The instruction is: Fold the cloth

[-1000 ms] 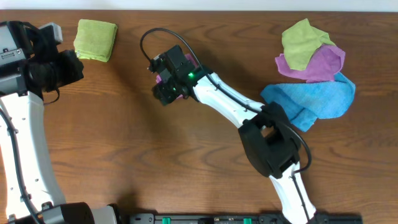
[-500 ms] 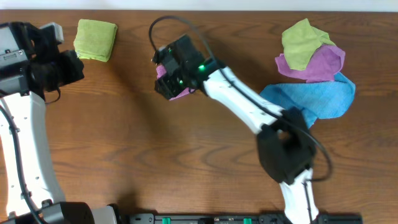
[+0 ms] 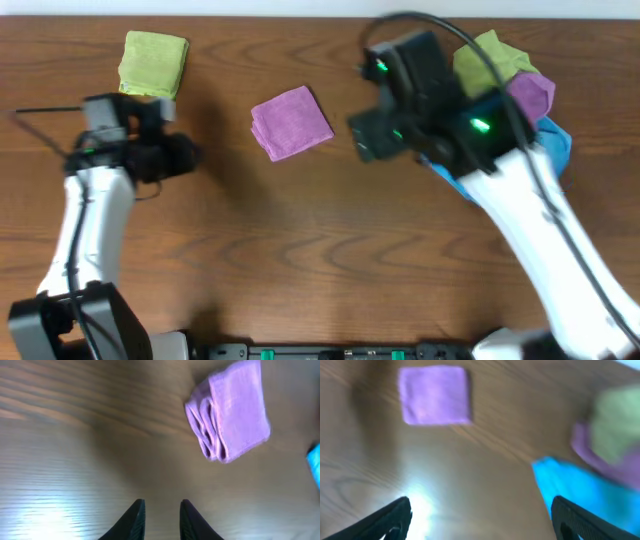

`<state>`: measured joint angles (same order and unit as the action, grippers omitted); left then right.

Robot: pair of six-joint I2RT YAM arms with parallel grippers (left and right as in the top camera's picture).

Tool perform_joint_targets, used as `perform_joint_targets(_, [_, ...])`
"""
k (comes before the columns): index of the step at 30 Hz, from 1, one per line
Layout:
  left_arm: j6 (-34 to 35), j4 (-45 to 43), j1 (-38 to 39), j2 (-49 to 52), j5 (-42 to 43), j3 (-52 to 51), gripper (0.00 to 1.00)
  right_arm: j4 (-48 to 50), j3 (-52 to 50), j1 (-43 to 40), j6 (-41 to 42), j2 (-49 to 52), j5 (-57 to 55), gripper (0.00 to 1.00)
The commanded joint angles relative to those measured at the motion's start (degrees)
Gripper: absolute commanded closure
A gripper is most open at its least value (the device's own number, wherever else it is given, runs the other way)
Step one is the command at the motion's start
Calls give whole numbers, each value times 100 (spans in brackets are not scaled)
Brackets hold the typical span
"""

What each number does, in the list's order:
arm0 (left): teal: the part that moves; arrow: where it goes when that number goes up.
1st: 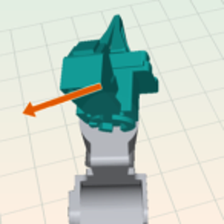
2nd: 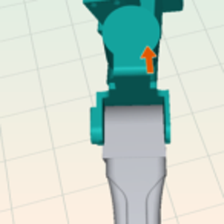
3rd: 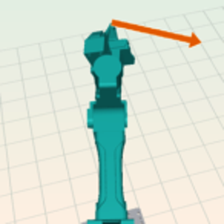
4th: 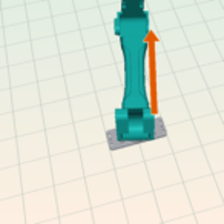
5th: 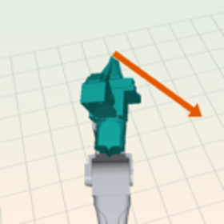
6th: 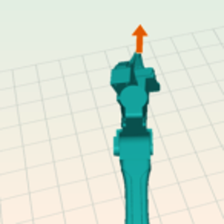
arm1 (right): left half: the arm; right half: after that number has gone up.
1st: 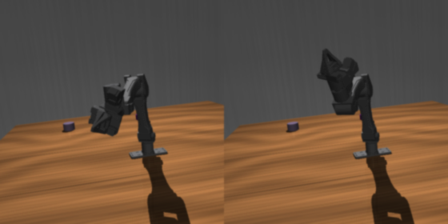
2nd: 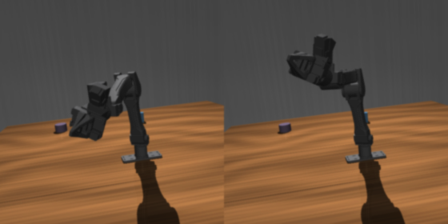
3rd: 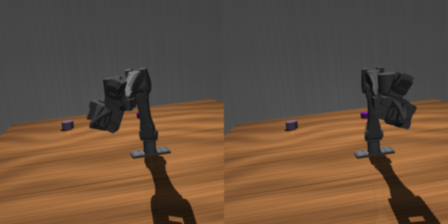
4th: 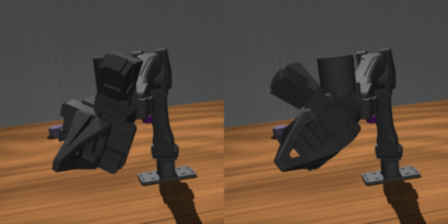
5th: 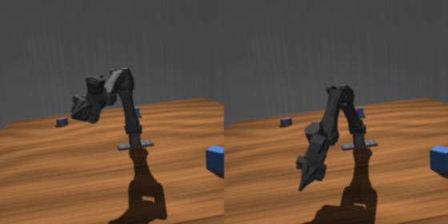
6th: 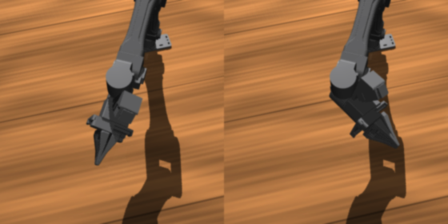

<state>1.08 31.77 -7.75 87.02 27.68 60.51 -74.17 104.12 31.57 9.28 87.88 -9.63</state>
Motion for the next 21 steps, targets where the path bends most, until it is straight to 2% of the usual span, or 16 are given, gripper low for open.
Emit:
perform_joint_targets(1, [328,-337,658,9,-970,11,72,-391,-278,273,977,-1202,-1355,10])
perform_joint_targets(3, [684,-691,942,46,-1351,11,69,-367,-955,448,1187,-2186,-1904,7])
perform_joint_targets(5, [866,-1110,1078,179,-1255,11,66,79,-2151,470,1169,-3346,-2337,1])
perform_joint_targets(8, [1056,-1364,1113,540,-927,11,66,1327,-3847,155,455,-4658,-2677,1])
perform_joint_targets(11, [1104,-1401,1128,892,-573,11,65,1917,-4623,-514,-232,-5075,-2889,1])
perform_joint_targets(14, [1204,-1436,1174,1038,-527,11,65,2402,-5141,-1762,-964,-4951,-1799,1])
perform_joint_targets(16, [1209,-1493,1233,1036,-570,11,63,3058,-5324,-2778,-1021,-4721,-605,1])
perform_joint_targets(21, [1364,-1679,1307,1176,-708,11,59,3469,-5329,-4756,-1021,-4015,1517,1])
